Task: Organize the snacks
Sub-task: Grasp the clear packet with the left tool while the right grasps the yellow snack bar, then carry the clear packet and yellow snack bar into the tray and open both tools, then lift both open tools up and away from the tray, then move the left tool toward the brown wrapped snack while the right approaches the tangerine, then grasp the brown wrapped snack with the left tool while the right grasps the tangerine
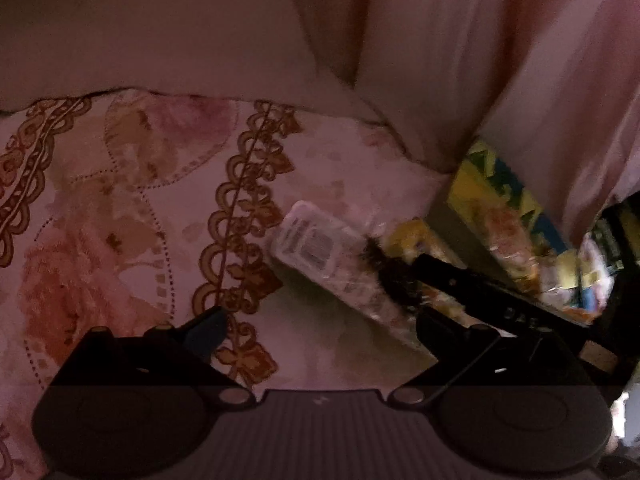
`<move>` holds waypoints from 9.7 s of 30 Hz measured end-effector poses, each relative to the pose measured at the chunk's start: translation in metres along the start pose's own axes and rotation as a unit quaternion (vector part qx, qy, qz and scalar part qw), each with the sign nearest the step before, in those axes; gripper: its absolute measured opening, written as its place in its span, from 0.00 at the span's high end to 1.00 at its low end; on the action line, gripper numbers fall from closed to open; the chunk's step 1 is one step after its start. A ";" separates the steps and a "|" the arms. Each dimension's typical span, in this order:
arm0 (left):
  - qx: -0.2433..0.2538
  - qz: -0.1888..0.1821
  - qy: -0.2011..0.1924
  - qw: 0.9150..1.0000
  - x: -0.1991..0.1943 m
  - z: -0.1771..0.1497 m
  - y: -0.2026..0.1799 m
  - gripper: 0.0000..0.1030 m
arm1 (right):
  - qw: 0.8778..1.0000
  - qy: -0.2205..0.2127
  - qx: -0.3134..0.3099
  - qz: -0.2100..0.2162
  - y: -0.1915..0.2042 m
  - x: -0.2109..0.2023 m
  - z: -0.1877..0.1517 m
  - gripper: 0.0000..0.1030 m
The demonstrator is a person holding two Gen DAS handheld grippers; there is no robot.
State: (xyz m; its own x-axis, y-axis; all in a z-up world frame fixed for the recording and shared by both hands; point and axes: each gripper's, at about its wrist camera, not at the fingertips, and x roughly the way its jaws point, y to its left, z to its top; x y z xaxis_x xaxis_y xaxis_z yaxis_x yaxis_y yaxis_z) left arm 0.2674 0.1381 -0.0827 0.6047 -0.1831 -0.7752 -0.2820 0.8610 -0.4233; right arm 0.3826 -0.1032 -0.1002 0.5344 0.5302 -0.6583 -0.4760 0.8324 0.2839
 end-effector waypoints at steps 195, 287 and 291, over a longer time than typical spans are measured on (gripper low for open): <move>0.255 0.001 -0.223 0.941 -0.124 -0.110 -0.143 0.00 | 0.912 -0.286 0.067 -0.287 0.032 -0.329 -0.144 0.01; 0.171 -0.058 0.027 0.983 0.008 -0.130 -0.113 0.67 | 0.986 0.064 -0.006 -0.152 -0.042 -0.138 -0.109 0.67; 0.178 -0.055 0.025 0.982 0.007 -0.131 -0.113 0.66 | 0.987 0.077 -0.008 -0.141 -0.024 -0.141 -0.117 0.67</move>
State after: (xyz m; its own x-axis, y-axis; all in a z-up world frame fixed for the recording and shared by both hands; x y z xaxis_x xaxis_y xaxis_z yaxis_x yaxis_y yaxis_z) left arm 0.2057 -0.0227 -0.1022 0.5769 -0.2996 -0.7599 0.0674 0.9446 -0.3213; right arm 0.2368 -0.2164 -0.0954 0.5348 0.2460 -0.8084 -0.3358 0.9398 0.0638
